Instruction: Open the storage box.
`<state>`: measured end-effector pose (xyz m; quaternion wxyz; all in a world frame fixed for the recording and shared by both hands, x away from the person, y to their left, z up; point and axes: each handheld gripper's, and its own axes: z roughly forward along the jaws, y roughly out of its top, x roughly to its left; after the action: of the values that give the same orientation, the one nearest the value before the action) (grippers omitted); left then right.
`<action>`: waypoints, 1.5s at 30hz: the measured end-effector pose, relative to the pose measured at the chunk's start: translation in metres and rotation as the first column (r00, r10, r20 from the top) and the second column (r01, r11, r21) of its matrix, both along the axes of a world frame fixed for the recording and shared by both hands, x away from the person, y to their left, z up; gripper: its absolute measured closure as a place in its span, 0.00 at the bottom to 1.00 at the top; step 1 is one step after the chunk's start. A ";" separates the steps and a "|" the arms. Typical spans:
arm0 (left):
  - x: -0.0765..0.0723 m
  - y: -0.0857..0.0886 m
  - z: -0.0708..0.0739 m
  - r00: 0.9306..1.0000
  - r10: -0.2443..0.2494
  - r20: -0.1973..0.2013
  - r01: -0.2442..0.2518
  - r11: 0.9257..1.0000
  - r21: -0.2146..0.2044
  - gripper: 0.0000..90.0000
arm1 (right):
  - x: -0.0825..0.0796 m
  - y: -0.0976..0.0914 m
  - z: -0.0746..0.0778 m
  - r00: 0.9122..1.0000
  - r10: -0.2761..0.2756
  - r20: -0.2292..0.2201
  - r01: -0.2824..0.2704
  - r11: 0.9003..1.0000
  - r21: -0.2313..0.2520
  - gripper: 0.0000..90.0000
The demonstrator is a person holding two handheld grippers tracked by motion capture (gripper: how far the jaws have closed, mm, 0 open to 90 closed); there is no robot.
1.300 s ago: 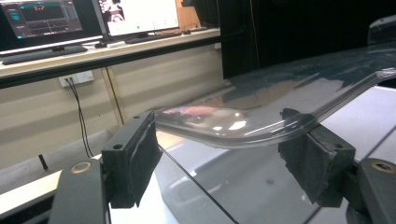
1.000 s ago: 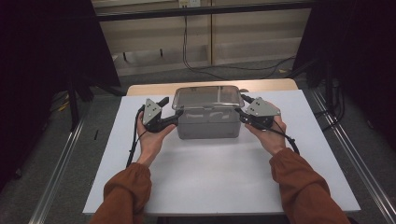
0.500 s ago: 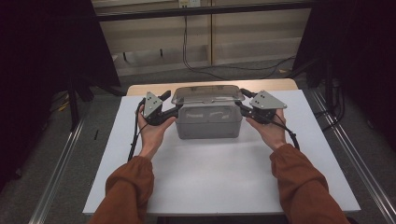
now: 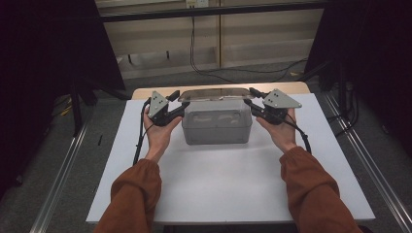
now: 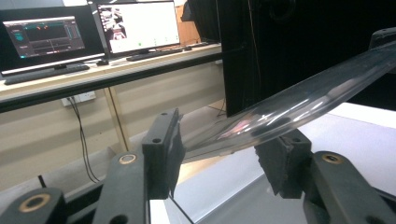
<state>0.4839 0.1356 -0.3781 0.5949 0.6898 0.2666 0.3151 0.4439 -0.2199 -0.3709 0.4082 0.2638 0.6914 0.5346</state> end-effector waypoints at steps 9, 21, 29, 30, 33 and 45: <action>0.006 -0.001 0.006 1.000 -0.008 0.005 0.008 1.000 0.008 0.63 | 0.010 -0.003 0.003 1.000 0.008 -0.021 -0.007 0.999 0.046 0.67; 0.014 -0.001 0.010 1.000 0.000 0.008 0.000 1.000 0.011 0.69 | 0.019 -0.005 0.007 0.999 0.008 -0.041 -0.003 0.995 0.102 0.67; 0.017 0.001 0.011 1.000 0.004 0.002 -0.004 1.000 0.000 0.70 | 0.029 -0.005 0.006 0.998 -0.009 -0.054 0.015 0.994 0.107 0.58; 0.017 0.001 0.011 1.000 0.003 0.002 -0.003 1.000 -0.004 0.70 | 0.029 -0.005 0.006 0.998 -0.009 -0.054 0.015 0.994 0.107 0.58; 0.019 0.001 0.011 1.000 0.003 0.008 -0.003 1.000 -0.013 0.71 | 0.031 -0.007 0.006 0.998 -0.017 -0.054 0.025 0.990 0.139 0.57; 0.023 0.001 0.014 1.000 0.009 0.008 -0.009 1.000 -0.009 0.73 | 0.039 -0.011 -0.003 0.996 -0.006 -0.094 0.023 0.984 0.176 0.63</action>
<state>0.5068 0.1370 -0.3639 0.5975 0.6848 0.2686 0.3193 0.4828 -0.2306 -0.3744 0.3543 0.3288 0.6576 0.5779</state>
